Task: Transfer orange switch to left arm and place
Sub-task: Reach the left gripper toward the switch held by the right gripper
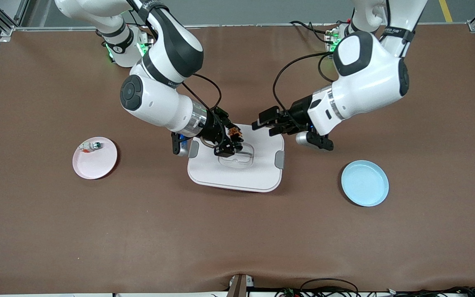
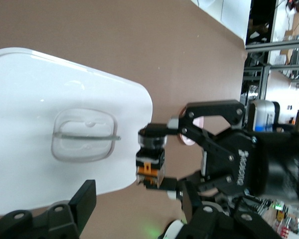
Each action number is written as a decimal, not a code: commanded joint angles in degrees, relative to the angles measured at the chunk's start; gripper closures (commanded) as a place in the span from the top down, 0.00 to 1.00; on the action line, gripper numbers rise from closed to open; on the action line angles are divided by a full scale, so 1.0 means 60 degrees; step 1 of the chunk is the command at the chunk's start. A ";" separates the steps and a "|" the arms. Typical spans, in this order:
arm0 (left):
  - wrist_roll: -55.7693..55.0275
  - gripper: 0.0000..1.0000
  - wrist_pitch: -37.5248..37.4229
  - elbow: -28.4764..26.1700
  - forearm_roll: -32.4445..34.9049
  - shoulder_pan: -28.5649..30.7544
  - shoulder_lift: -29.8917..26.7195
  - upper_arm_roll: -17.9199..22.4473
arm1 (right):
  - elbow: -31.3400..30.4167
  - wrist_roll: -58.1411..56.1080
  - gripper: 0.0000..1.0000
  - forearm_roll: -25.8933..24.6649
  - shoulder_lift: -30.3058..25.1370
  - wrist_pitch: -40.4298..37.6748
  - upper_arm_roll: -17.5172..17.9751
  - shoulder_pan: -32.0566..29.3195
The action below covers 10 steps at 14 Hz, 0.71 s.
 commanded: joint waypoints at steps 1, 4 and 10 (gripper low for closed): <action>0.0173 0.78 0.1074 0.0010 -0.0424 -0.0371 0.0390 -0.0020 | 0.0276 0.0148 0.00 0.0188 0.0138 -0.0020 -0.0102 0.0114; 0.0202 0.78 0.1531 -0.0019 -0.0454 -0.0548 0.0582 -0.0020 | 0.0276 0.0163 0.00 0.0188 0.0138 -0.0020 -0.0102 0.0114; 0.0202 0.72 0.1766 -0.0063 -0.0483 -0.0827 0.0670 -0.0020 | 0.0408 0.0309 0.00 0.0203 0.0138 -0.0020 -0.0102 0.0128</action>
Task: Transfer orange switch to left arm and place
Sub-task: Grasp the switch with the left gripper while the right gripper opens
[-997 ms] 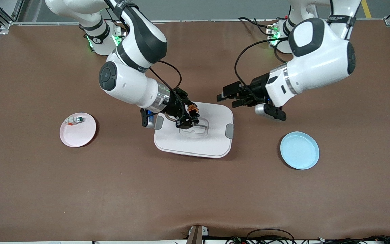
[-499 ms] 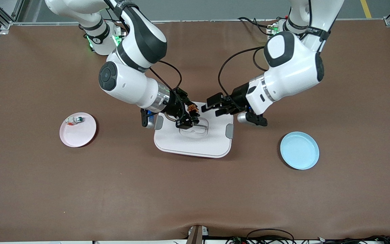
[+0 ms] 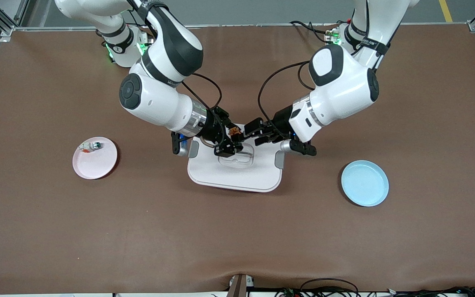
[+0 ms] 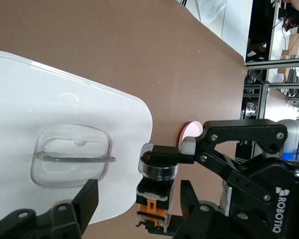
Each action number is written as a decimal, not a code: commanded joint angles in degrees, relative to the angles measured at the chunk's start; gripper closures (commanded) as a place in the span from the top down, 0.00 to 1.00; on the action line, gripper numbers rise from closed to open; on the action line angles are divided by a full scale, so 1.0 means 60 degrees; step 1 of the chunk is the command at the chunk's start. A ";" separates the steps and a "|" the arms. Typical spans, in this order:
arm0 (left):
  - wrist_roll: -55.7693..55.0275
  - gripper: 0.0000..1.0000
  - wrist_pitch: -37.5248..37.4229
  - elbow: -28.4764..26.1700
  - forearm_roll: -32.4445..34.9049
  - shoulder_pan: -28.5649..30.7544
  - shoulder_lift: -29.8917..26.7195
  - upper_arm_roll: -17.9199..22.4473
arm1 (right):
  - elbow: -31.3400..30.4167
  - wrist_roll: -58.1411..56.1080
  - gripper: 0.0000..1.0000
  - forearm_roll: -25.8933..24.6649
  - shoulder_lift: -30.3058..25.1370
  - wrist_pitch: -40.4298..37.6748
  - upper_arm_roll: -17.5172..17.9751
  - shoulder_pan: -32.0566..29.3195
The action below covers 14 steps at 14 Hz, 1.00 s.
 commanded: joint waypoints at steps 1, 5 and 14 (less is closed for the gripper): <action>0.0202 0.72 0.0203 -0.0047 -0.0276 -0.0119 -0.0010 -0.0013 | 0.0323 0.0244 0.00 0.0196 0.0137 -0.0027 -0.0102 0.0128; 0.0493 0.71 0.0261 -0.0047 -0.0262 -0.0266 0.0091 -0.0028 | 0.0484 0.0376 0.00 0.0181 0.0225 -0.0027 -0.0102 0.0231; 0.0539 0.16 0.0437 -0.0032 -0.0262 -0.0310 0.0136 -0.0043 | 0.0777 0.0508 0.00 0.0181 0.0401 -0.0027 -0.0102 0.0231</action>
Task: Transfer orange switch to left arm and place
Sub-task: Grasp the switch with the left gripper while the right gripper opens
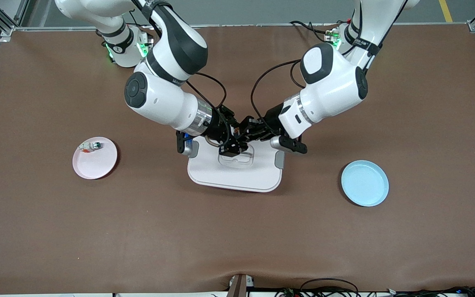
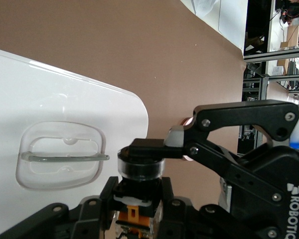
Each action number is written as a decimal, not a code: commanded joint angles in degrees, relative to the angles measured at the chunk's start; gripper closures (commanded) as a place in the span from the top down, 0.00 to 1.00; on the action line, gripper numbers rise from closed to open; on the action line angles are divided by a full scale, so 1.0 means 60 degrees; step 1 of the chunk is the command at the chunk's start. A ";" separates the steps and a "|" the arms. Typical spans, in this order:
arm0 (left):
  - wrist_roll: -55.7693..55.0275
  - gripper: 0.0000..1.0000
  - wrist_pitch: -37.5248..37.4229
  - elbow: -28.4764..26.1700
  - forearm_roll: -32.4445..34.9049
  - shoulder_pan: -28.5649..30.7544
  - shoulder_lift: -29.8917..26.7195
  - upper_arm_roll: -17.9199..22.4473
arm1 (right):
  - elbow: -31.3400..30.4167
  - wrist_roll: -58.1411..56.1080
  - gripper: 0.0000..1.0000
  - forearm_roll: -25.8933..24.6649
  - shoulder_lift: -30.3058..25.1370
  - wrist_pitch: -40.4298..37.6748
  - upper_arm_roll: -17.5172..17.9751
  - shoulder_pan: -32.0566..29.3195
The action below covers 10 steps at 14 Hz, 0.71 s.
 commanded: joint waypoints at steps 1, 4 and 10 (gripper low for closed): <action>0.0242 0.09 0.0129 -0.0053 -0.0217 -0.0029 -0.0009 -0.0025 | 0.0371 0.0181 0.00 0.0173 0.0171 -0.0032 -0.0102 0.0089; 0.0242 0.00 0.0114 -0.0024 -0.0086 -0.0014 -0.0024 -0.0025 | 0.0371 0.0166 0.00 0.0173 0.0245 -0.0032 -0.0102 0.0075; 0.0433 0.00 0.0070 -0.0009 0.0017 0.0074 -0.0039 0.0004 | 0.0371 0.0123 1.00 0.0129 0.0245 -0.0061 -0.0117 0.0075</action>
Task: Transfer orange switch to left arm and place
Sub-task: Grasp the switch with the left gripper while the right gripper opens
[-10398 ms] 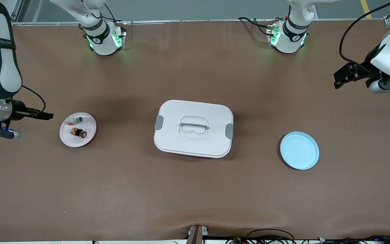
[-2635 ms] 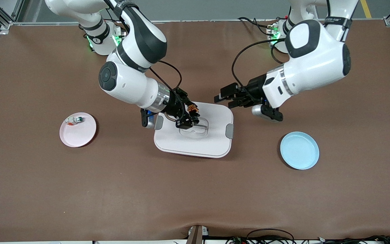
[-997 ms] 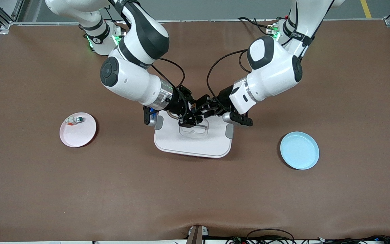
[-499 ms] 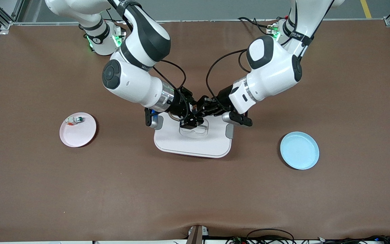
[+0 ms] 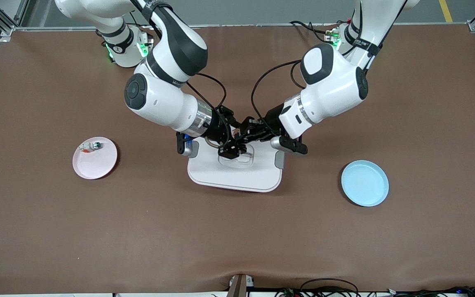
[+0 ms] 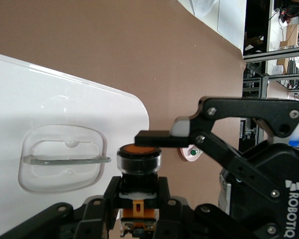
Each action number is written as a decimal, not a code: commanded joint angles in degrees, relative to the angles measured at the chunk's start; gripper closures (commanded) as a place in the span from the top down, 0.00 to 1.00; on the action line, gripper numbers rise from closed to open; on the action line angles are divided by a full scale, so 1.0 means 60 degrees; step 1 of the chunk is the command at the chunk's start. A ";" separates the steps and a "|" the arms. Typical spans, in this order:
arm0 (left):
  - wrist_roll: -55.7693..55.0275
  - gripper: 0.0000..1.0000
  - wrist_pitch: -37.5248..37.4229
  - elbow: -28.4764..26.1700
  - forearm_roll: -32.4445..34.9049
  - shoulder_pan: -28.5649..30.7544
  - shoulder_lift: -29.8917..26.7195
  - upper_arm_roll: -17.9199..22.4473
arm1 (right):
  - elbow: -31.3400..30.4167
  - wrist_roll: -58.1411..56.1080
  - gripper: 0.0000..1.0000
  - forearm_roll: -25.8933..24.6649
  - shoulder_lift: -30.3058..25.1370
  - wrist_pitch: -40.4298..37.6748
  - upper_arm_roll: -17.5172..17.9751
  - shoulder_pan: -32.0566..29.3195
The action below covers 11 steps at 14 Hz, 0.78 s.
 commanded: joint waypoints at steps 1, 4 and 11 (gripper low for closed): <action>0.0213 0.00 0.0039 -0.0010 0.0206 0.0073 -0.0056 -0.0026 | 0.0348 0.0024 1.00 0.0008 0.0206 -0.0107 -0.0099 0.0046; 0.0198 0.00 0.0024 -0.0024 0.0354 0.0103 -0.0056 0.0003 | 0.0348 -0.0429 1.00 -0.0007 0.0177 -0.0383 -0.0129 -0.0158; 0.0212 0.00 -0.1819 -0.0010 0.3558 0.1463 -0.0510 0.0047 | 0.0348 -0.3136 1.00 -0.1453 0.0045 -0.2695 -0.0158 -0.0890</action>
